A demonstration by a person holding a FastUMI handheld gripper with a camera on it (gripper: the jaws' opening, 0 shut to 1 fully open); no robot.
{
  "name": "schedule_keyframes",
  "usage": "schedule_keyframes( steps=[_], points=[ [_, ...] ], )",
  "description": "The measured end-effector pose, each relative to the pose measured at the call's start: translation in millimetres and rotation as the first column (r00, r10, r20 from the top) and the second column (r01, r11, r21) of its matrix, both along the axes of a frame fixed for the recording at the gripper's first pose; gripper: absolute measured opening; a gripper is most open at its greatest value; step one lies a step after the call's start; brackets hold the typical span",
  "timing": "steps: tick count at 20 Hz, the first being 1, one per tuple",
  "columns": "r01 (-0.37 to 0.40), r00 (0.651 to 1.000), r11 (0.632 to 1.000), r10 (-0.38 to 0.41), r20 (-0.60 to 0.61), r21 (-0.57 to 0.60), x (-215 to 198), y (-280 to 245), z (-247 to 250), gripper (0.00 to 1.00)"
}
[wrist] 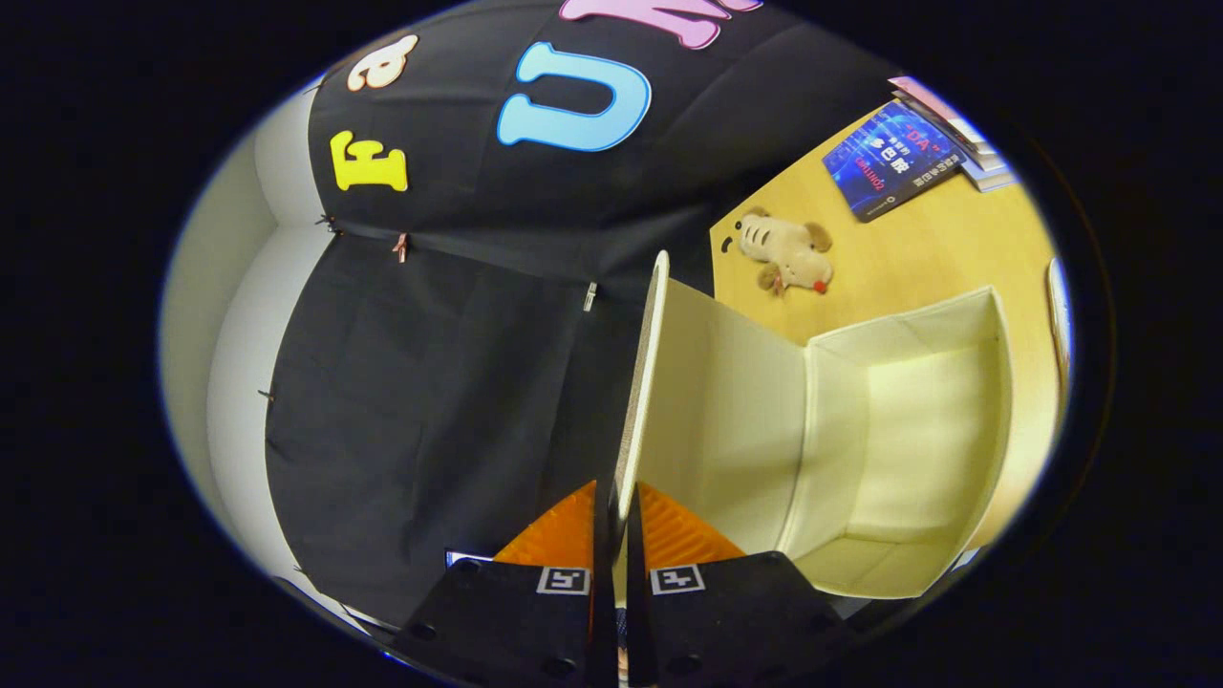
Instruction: Open the storage box then place both shoes into the box .Put the left shoe in first, then the right shoe, with the right side of both shoes facing outward in a uniform manner.
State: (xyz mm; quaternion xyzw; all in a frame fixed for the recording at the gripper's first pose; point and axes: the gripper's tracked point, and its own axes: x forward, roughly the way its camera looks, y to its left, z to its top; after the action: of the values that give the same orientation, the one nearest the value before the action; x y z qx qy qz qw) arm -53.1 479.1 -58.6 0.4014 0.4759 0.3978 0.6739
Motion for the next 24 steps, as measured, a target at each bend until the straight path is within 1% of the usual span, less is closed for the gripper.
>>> schedule_keyframes(
  steps=[4,10,12,13,16,17,19,21,24],
  points=[
    [-0.046,0.999,0.999,0.047,0.017,-0.009,-6.3,50.1,-6.0,0.08],
    [-0.136,0.990,0.990,0.137,0.033,-0.037,-23.9,107.8,-44.3,0.09],
    [-0.157,0.984,0.984,0.163,0.073,-0.080,-26.8,117.8,-59.2,0.14],
    [-0.162,0.980,0.982,0.172,0.103,-0.102,-25.3,113.5,-63.5,0.21],
    [-0.167,0.973,0.979,0.183,0.140,-0.120,-25.2,101.1,-61.2,0.59],
    [-0.153,0.973,0.980,0.172,0.153,-0.126,-19.2,92.6,-58.8,0.72],
    [-0.091,0.973,0.986,0.117,0.198,-0.139,-2.7,71.1,-51.4,0.97],
    [-0.011,0.960,0.988,0.054,0.274,-0.157,14.8,38.1,-38.0,0.97],
    [0.122,0.913,0.969,-0.025,0.407,-0.213,42.9,-27.8,-25.6,0.97]
  ],
)
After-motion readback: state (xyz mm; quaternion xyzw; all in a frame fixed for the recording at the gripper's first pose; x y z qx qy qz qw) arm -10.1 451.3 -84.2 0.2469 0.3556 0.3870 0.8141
